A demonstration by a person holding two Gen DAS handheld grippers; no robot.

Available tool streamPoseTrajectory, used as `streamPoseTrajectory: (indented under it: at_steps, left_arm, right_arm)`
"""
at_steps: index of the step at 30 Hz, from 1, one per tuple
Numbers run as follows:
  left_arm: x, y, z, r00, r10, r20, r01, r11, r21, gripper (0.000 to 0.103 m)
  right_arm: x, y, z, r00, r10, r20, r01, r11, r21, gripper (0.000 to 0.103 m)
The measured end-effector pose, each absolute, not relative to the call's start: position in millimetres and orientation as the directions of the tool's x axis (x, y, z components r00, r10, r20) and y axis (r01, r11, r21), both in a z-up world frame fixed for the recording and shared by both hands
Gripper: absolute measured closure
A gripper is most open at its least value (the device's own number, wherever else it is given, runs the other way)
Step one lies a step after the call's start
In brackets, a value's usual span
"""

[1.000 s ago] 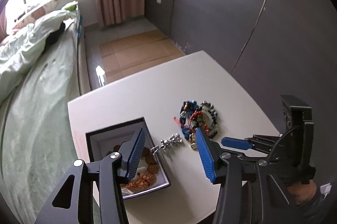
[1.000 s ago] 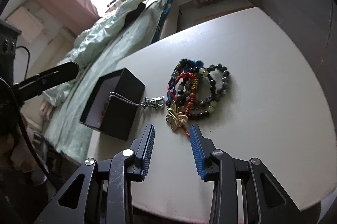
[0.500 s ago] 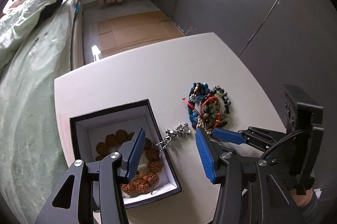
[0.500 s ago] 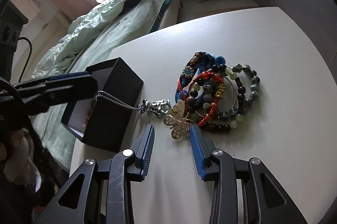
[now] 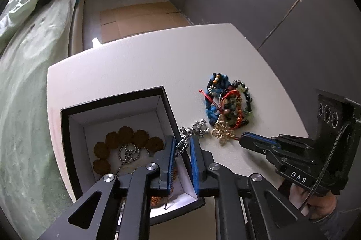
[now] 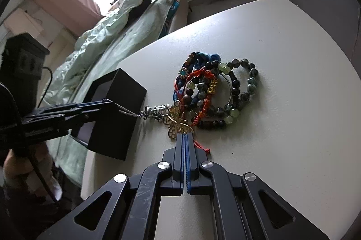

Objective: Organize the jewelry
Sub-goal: 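Drop the silver chain into the box with the left tool while the right tool carries the butterfly pendant in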

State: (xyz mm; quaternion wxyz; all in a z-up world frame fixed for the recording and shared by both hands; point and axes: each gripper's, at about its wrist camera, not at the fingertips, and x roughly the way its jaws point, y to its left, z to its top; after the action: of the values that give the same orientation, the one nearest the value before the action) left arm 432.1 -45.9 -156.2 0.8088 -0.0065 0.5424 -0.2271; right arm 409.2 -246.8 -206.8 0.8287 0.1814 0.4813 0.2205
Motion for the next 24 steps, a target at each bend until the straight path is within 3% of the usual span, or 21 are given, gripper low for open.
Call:
streamPoseTrajectory:
  at_steps: [5, 7, 9, 10, 24]
  left_arm:
    - [427.0, -41.7, -140.4, 0.342, -0.378, -0.860, 0.372, 0.895, -0.245, 0.098]
    - [425.5, -40.2, -133.4, 0.355, -0.391, -0.849, 0.376, 0.892, -0.253, 0.098]
    - [424.6, -39.5, -126.8, 0.367, -0.390, -0.844, 0.383, 0.891, -0.245, 0.098]
    - [424.0, -39.6, -124.3, 0.372, -0.389, -0.843, 0.387, 0.890, -0.240, 0.098]
    - [411.2, -23.2, -75.1, 0.462, -0.433, -0.774, 0.388, 0.883, -0.263, 0.099]
  right_arm:
    - [408.4, -239.4, -197.5, 0.441, 0.510, -0.738, -0.210, 0.858, 0.468, 0.099]
    - [408.5, -233.3, -194.3, 0.438, 0.515, -0.737, -0.240, 0.857, 0.456, 0.094]
    - [410.6, -227.5, -192.4, 0.435, 0.506, -0.744, -0.259, 0.862, 0.435, 0.076]
    - [412.1, -224.0, -191.5, 0.436, 0.497, -0.750, -0.268, 0.868, 0.419, 0.073]
    - [437.7, -191.9, -192.3, 0.406, 0.376, -0.833, -0.360, 0.903, 0.232, 0.070]
